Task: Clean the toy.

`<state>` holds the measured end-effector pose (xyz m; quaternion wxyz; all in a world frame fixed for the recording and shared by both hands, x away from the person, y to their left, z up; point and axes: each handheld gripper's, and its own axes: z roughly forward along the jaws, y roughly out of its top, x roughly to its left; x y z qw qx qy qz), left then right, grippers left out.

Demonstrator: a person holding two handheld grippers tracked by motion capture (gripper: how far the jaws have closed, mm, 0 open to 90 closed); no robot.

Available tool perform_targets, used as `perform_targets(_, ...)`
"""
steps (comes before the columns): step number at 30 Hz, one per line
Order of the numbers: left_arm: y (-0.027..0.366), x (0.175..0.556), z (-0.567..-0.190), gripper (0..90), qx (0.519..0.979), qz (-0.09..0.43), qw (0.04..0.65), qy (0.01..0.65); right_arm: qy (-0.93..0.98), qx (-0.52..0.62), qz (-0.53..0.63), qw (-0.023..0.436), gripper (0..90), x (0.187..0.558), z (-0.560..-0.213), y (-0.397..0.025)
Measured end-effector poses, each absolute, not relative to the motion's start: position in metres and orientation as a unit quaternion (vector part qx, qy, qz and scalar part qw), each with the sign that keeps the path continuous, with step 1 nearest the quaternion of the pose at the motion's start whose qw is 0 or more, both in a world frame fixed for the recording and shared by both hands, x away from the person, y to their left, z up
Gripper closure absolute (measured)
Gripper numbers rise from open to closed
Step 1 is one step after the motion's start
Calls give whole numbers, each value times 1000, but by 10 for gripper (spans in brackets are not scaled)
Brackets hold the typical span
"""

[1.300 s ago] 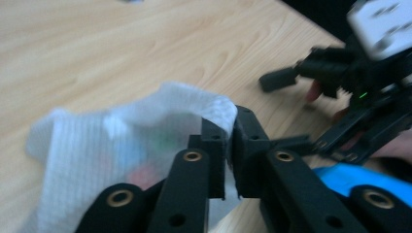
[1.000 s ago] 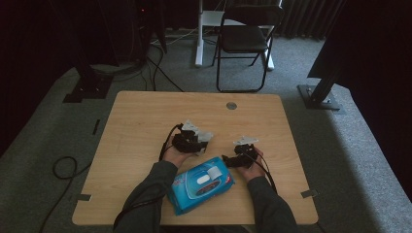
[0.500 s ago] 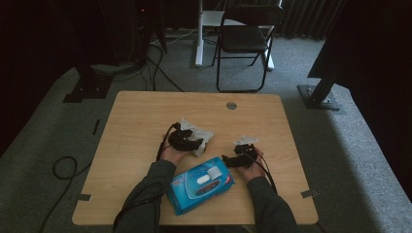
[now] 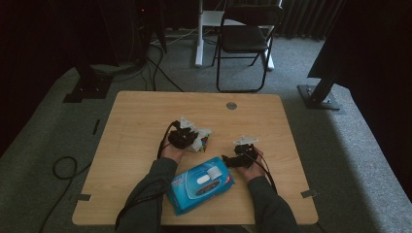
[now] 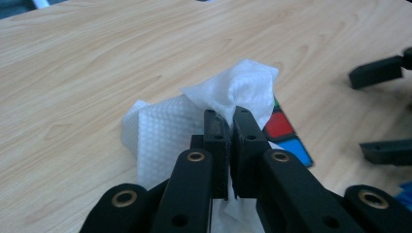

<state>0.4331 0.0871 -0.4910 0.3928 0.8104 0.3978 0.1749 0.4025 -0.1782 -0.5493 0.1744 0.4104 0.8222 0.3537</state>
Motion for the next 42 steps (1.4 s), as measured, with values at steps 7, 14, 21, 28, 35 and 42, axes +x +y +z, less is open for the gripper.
perform_targets(7,71,433,-490,872,821,180,390,376,822,410,354,175,135,402,-549,-178)
perform_targets(14,59,431,-489,872,842,179,381,337,822,410,354,175,135,402,-549,-178)
perform_targets(21,74,440,-490,866,817,188,383,388,822,411,354,174,135,402,-549,-178)
perform_targets(28,65,437,-489,871,837,164,385,352,824,406,355,172,142,403,-549,-179)
perform_targets(35,63,437,-486,871,841,152,395,337,830,390,363,169,205,405,-549,-178)
perform_targets(42,71,439,-489,871,837,151,392,351,836,378,372,142,264,410,-545,-175)
